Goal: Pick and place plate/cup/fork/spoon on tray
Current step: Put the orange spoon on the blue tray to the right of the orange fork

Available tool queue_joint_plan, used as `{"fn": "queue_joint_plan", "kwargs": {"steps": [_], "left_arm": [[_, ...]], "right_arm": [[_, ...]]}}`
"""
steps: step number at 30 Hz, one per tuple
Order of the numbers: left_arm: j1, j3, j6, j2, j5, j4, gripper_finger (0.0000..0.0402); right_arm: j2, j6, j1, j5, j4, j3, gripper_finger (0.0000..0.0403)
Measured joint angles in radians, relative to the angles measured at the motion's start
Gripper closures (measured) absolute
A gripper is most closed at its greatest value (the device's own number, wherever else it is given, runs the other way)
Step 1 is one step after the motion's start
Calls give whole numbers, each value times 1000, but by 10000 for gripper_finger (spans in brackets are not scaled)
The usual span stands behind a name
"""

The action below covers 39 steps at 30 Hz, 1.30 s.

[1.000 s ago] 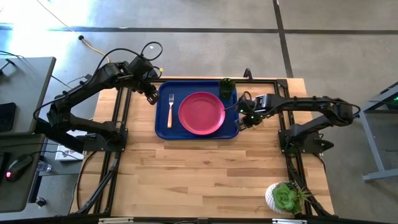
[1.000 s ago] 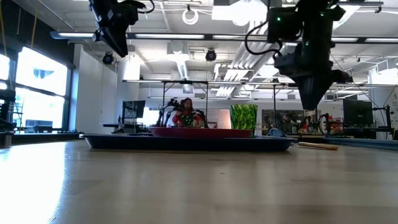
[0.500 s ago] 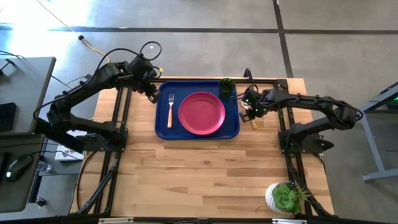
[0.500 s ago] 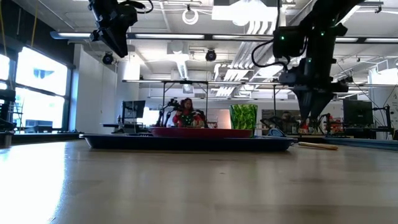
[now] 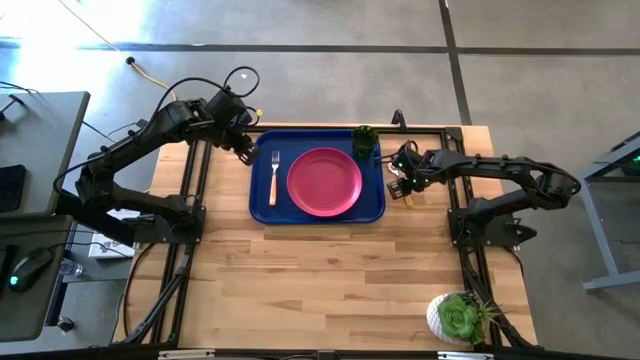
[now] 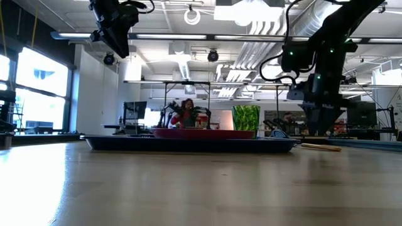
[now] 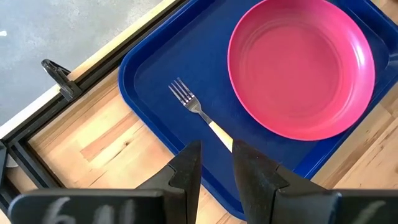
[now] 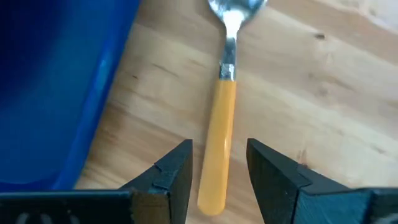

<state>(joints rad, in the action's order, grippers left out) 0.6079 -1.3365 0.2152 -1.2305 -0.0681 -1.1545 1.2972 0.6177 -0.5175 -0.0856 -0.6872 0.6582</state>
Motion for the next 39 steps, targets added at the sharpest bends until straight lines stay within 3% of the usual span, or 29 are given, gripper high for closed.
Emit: {"fn": "queue_joint_plan", "kwargs": {"steps": [16, 19, 28, 39], "left_arm": [[0, 0, 19, 0, -8, 0, 321], [0, 0, 19, 0, -8, 0, 321], [0, 0, 19, 0, -8, 0, 321], [0, 0, 18, 0, -8, 0, 321]], "right_arm": [[181, -50, 0, -16, 64, 4, 262], [181, -47, 0, -13, 65, 4, 278], [182, 10, 0, 0, 65, 3, 376], [105, 141, 7, -8, 24, -5, 378]]}}
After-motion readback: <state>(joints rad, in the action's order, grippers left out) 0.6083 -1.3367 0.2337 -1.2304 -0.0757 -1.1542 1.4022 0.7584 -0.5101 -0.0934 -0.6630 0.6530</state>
